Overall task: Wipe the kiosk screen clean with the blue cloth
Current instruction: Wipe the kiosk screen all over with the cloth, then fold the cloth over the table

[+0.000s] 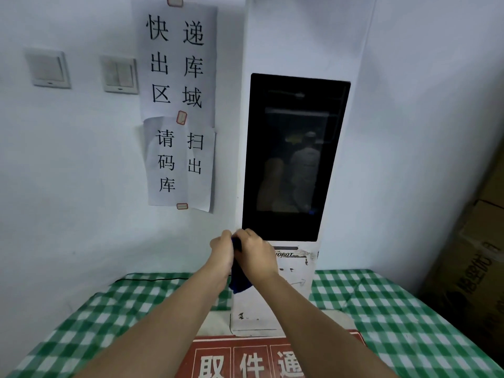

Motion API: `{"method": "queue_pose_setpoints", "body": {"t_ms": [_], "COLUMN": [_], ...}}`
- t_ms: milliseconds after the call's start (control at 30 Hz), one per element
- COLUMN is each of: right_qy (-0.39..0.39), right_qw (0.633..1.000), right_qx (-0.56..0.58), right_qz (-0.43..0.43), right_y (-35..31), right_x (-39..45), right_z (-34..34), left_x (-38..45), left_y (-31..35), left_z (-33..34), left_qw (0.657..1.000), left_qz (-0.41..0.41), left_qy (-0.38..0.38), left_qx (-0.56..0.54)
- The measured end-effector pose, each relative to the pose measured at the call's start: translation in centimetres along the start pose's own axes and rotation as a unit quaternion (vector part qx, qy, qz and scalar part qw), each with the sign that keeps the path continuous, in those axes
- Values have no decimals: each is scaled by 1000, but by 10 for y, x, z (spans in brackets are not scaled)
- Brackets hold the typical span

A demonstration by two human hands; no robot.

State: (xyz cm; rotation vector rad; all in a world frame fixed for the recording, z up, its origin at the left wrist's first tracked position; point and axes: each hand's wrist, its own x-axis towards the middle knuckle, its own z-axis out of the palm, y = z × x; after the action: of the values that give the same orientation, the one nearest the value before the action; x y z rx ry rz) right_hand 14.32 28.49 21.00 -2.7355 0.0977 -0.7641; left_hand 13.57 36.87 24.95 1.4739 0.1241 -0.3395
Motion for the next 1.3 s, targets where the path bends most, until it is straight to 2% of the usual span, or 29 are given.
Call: {"method": "queue_pose_setpoints", "body": {"t_ms": [200, 400, 467, 533, 600, 700, 800, 867, 1033, 1233, 1300], "right_qy": [-13, -25, -33, -31, -26, -18, -7, -6, -96, -147, -160], "right_qw": [969, 918, 880, 823, 796, 797, 811, 809, 807, 794, 774], "right_qx": [187, 311, 371, 453, 478, 465, 467, 479, 460, 471, 494], "right_qz": [159, 246, 294, 340, 371, 384, 354, 341, 356, 356, 363], "right_y": [-6, -3, 1, 6, 17, 38, 59, 74, 126, 198, 224], "right_x": [-12, -26, -36, -47, -58, -76, -89, -96, -105, -107, -108], "right_z": [-31, -70, -83, -99, -113, -130, -143, -154, -172, -182, -187], "left_x": [-16, -50, -60, -69, -78, -92, -98, -102, -112, -109, -106], "left_y": [4, 8, 7, 4, 0, -9, -16, -19, -33, -59, -67], "left_z": [-11, 3, 13, 23, 35, 56, 76, 93, 142, 217, 241], "left_qw": [1000, 984, 979, 974, 969, 966, 967, 970, 965, 972, 976], "left_qz": [-19, 15, 25, 31, 41, 69, 104, 97, 44, 54, 53], "left_qy": [0, -126, -145, -155, -168, -158, -145, -142, -185, -137, -113], "left_qx": [25, 127, 139, 160, 175, 193, 182, 172, 181, 185, 176]}}
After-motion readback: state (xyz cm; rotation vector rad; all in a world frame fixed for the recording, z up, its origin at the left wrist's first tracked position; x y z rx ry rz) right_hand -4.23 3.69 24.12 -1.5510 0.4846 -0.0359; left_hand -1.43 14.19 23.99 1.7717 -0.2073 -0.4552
